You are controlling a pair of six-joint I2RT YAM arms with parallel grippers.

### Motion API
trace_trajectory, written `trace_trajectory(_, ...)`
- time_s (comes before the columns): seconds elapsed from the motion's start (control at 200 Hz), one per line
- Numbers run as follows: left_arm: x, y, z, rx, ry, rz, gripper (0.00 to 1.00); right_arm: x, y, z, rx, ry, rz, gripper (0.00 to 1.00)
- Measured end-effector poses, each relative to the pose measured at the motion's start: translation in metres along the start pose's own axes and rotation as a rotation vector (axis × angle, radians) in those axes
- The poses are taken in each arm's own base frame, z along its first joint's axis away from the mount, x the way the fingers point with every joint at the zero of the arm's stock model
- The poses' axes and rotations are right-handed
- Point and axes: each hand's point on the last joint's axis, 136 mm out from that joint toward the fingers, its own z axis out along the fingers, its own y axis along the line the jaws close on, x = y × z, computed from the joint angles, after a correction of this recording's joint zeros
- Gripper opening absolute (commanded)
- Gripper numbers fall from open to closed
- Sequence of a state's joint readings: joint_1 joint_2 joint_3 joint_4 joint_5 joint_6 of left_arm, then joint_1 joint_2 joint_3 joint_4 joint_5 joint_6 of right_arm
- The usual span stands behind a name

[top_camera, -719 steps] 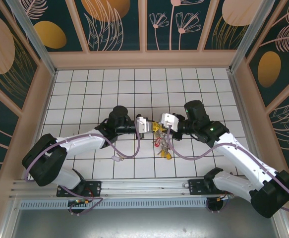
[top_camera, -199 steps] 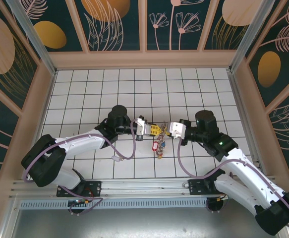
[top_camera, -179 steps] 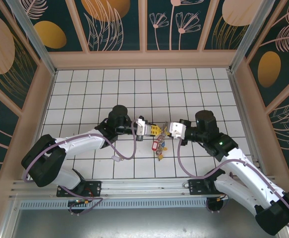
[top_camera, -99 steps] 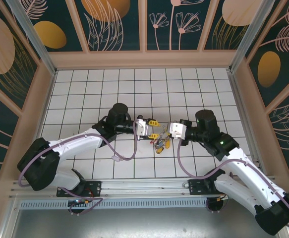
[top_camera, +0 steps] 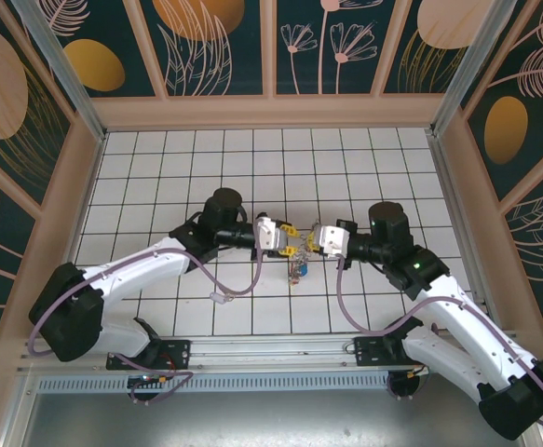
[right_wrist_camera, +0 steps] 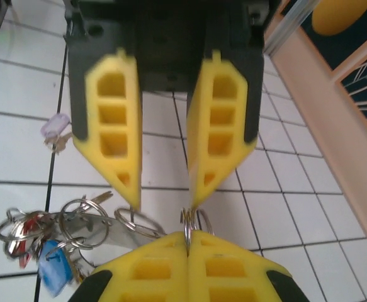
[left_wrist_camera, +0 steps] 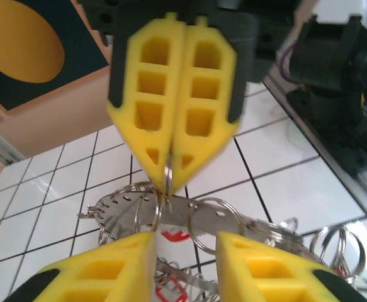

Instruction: Put the keys on the keyring

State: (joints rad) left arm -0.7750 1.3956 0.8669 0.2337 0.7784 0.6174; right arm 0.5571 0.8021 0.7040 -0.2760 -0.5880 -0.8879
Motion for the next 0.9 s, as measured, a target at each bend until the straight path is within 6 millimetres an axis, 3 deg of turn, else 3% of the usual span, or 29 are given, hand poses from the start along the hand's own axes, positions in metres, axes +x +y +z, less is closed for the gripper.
trace_trajectory(0.145,-0.001,0.014,0.001,-0.020,-0.005,-0.058,0.28,-0.002,-0.002,0.003,0.013,-0.050,0.058,0.00)
trace_trajectory(0.43,-0.006,0.012,0.002,-0.007,-0.022,-0.092,0.26,-0.005,0.001,0.008,0.005,-0.114,0.117,0.00)
trace_trajectory(0.556,-0.006,0.012,0.002,-0.003,-0.025,-0.101,0.16,-0.005,-0.002,0.007,0.017,-0.130,0.138,0.00)
trace_trajectory(0.661,-0.006,0.011,0.002,0.001,-0.026,-0.106,0.00,-0.004,-0.004,0.008,0.028,-0.143,0.146,0.00)
trace_trajectory(0.901,-0.003,0.011,0.003,0.004,-0.013,-0.121,0.00,0.001,-0.002,0.008,0.027,-0.118,0.122,0.00)
